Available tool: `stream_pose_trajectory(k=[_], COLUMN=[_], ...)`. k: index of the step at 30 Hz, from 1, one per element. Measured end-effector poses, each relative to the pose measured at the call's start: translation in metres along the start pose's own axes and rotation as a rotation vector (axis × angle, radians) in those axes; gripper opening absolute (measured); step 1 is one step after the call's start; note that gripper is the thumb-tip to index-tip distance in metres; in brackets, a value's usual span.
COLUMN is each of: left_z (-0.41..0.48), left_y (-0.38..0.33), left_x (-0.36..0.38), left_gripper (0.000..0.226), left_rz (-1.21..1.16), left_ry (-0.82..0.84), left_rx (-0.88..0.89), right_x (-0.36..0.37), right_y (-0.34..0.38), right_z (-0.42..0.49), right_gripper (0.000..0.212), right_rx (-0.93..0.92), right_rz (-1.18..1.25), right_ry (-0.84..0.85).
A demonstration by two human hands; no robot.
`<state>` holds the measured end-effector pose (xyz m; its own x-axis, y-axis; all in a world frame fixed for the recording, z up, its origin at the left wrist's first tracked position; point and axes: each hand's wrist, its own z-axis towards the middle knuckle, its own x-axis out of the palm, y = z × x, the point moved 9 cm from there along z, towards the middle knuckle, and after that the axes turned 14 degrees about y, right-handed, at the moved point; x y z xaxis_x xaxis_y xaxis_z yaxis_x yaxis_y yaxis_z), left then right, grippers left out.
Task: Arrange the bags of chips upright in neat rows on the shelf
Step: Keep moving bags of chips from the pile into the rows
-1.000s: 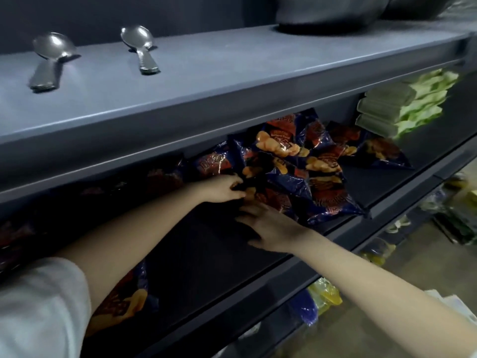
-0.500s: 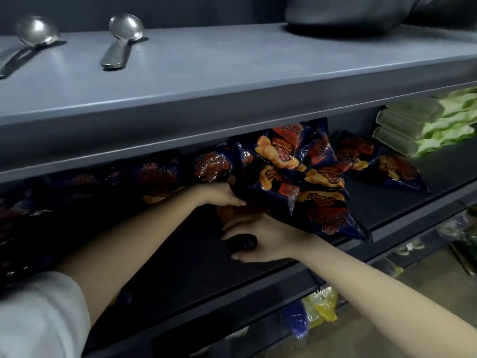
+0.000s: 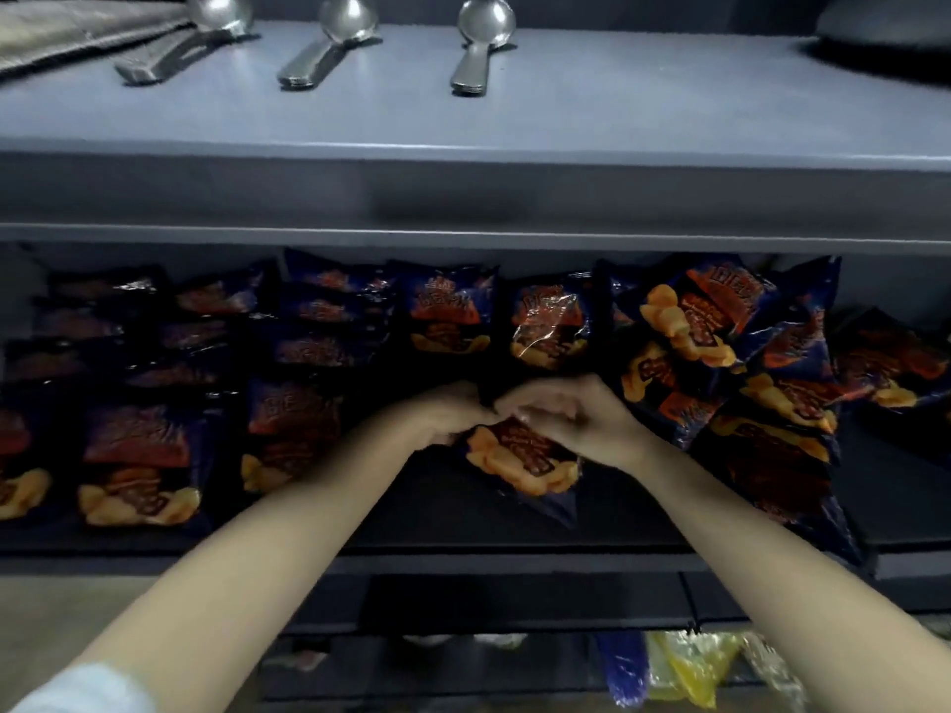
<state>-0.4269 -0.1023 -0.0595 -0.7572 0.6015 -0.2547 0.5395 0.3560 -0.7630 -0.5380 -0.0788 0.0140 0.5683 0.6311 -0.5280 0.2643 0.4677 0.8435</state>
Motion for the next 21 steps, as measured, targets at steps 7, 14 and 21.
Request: stream_pose_trajectory(k=[7,14,21], left_z=[-0.025,-0.032,-0.029], left_y=[0.014,-0.001,-0.007], left_x=[-0.027,-0.01,-0.009], left_gripper=[0.038,0.018,0.042], left_rz=[-0.196,-0.275,-0.248], left_ry=[-0.487,-0.47,-0.367], left_rx=[0.3,0.472,0.502], right_x=[-0.077,-0.021,-0.021], right_y=[-0.019,-0.069,-0.076], right_z=[-0.008,-0.015,-0.017], right_gripper=[0.048,0.043,0.031], right_rx=[0.167,0.32,0.274], right_rz=[-0.126,0.518,0.635], right_ry=[-0.566,-0.298,-0.432])
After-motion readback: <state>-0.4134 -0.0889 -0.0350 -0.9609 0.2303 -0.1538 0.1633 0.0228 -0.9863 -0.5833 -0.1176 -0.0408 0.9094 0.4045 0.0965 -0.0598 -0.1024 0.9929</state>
